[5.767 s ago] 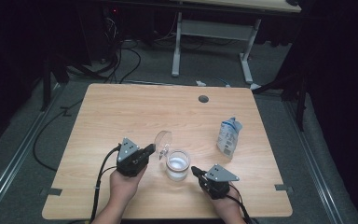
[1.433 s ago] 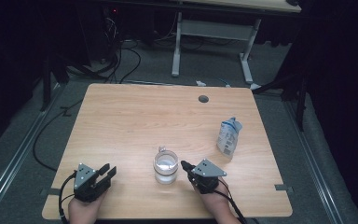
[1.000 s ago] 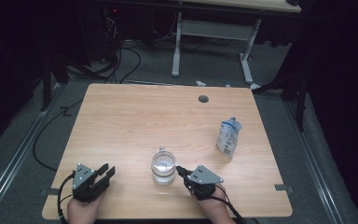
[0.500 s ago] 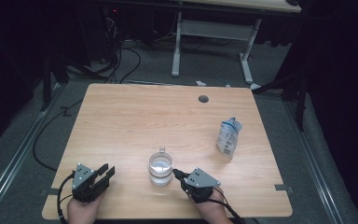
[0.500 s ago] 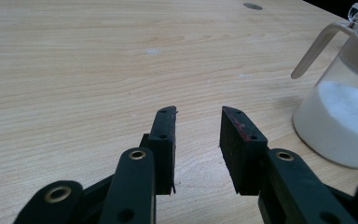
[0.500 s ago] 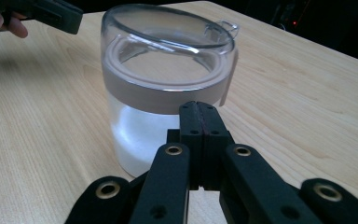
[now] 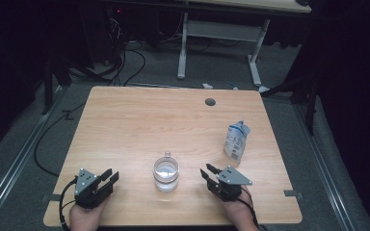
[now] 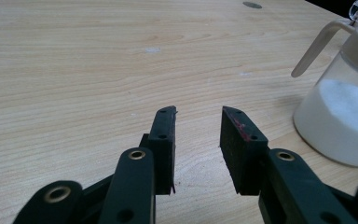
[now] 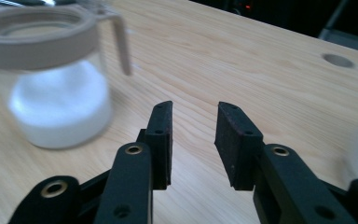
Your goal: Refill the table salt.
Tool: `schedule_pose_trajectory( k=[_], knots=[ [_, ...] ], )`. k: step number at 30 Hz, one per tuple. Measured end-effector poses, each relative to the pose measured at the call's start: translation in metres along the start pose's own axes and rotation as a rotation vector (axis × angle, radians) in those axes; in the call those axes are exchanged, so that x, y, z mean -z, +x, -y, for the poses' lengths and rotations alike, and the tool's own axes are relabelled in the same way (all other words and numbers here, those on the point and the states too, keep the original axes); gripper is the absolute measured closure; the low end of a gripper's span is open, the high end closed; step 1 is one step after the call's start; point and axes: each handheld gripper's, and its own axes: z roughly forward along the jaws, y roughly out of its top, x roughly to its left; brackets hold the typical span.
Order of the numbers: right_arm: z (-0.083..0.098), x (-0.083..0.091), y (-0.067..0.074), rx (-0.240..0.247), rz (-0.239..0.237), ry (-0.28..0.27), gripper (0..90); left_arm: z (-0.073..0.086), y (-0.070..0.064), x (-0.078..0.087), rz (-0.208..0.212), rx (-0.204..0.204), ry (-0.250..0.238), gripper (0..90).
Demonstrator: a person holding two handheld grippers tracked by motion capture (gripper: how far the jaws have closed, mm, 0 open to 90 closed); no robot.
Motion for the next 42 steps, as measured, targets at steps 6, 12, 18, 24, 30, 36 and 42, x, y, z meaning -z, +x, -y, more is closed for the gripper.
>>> schedule_pose_trajectory(
  k=[6,12,18,24,30,36,42],
  knots=[
    [0.021,0.033,-0.037,-0.06,0.098,0.001,58.8,0.0,0.0,0.001,-0.003,-0.003,-0.003,63.9],
    [0.04,0.062,-0.06,-0.111,0.171,0.004,53.7,0.0,-0.003,0.001,-0.009,-0.02,-0.012,57.8],
    [0.041,0.062,-0.06,-0.111,0.171,0.003,53.0,0.0,-0.006,-0.002,-0.007,-0.03,-0.006,54.1],
    [0.04,0.058,-0.056,-0.092,0.164,0.013,53.0,0.0,-0.004,-0.001,-0.007,-0.031,-0.004,52.3],
    [0.04,0.057,-0.056,-0.092,0.163,0.016,52.9,0.0,-0.005,-0.001,-0.003,-0.038,-0.003,50.6],
    [0.04,0.058,-0.056,-0.093,0.165,0.011,52.8,-0.002,-0.005,-0.002,-0.002,-0.042,-0.001,49.6],
    [0.041,0.06,-0.057,-0.096,0.168,0.013,52.7,-0.002,-0.007,-0.004,-0.005,-0.058,0.001,49.3]
  ],
)
